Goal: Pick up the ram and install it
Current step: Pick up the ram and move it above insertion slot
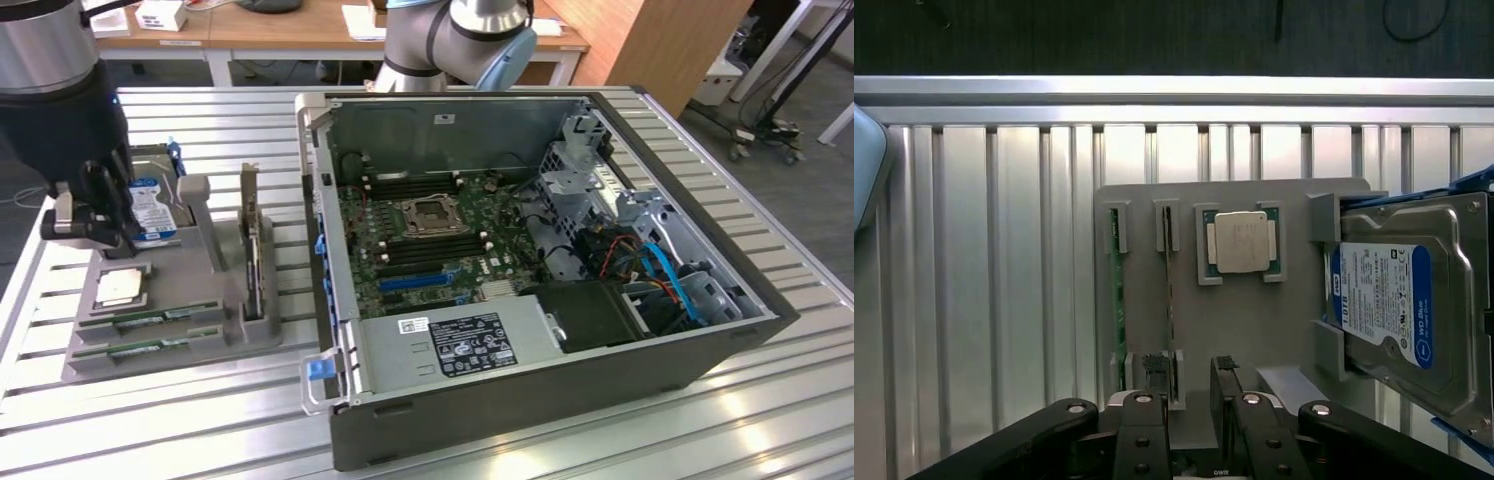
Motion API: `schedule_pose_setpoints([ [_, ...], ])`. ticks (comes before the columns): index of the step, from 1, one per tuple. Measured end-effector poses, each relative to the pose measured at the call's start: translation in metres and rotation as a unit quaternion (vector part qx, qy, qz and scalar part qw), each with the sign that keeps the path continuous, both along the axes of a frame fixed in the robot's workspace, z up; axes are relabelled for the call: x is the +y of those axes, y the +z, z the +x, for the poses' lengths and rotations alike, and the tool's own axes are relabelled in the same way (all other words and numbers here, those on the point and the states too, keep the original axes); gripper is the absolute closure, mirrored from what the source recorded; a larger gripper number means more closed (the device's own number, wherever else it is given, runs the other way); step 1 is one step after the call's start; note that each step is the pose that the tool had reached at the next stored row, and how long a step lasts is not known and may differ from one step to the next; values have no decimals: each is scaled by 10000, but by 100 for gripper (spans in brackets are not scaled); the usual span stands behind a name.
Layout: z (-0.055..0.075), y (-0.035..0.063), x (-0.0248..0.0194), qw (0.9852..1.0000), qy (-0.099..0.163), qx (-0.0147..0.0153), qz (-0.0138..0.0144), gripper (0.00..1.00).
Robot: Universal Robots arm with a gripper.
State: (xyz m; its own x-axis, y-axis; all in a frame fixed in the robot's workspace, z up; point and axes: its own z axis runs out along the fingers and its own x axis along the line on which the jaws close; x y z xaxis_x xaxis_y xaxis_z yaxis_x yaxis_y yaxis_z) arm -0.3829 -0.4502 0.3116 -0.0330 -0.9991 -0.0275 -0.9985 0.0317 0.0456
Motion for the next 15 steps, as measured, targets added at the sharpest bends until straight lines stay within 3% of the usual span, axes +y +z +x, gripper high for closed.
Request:
schedule_pose_setpoints([
  [15, 0, -130, 0, 10000, 0, 0, 0, 69],
])
